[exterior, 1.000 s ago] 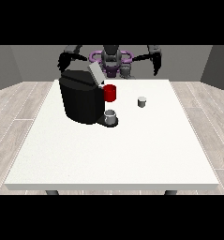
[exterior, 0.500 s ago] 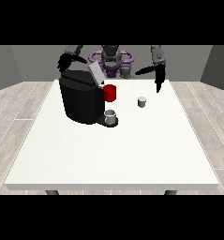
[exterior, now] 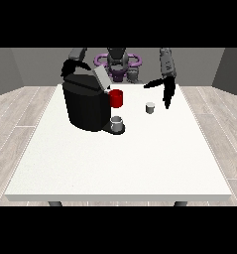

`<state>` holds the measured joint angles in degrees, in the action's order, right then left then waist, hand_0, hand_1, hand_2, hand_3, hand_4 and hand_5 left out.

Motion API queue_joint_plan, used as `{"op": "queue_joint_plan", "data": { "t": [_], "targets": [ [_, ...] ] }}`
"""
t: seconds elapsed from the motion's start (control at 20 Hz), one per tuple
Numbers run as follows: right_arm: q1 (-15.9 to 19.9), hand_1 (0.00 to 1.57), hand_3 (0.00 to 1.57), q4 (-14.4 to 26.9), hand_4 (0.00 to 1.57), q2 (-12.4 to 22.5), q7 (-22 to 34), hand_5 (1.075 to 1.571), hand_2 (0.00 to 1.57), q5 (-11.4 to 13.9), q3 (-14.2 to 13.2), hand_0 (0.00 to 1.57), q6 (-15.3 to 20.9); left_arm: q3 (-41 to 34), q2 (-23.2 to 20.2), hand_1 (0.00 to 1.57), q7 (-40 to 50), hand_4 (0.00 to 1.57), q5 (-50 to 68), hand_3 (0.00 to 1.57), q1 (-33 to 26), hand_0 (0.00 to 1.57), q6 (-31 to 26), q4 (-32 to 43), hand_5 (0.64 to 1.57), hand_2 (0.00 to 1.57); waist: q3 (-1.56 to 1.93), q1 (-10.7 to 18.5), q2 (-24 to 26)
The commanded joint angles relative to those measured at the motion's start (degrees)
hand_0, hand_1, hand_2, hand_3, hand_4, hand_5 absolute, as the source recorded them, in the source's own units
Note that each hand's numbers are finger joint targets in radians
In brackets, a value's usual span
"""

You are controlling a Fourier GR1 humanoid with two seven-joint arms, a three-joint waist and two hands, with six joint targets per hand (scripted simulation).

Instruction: Insert the coffee pod into the coffee machine and close the lid

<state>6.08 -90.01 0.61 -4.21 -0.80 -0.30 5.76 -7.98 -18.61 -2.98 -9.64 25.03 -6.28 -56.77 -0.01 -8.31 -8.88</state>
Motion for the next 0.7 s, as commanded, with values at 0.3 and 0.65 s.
{"op": "queue_joint_plan", "data": {
  "t": [0.3,0.65],
  "targets": [
    [5.4,0.0,0.0,5.7,0.39,2.1,2.1,1.571,0.0,0.7,-2.9,0.0,1.2,4.0,1.0,0.1,-4.5,0.0,-8.8,0.0,3.5,0.1,4.9,8.1,1.571,0.5,0.0,1.2,-2.1],
    [5.8,0.0,0.0,3.8,0.41,2.8,4.6,1.571,0.0,1.8,-1.7,0.0,1.1,2.0,-4.9,0.62,-6.9,0.0,-10.6,0.48,5.7,0.62,3.0,15.2,1.571,0.74,-0.03,-0.9,-4.2]
  ]
}}
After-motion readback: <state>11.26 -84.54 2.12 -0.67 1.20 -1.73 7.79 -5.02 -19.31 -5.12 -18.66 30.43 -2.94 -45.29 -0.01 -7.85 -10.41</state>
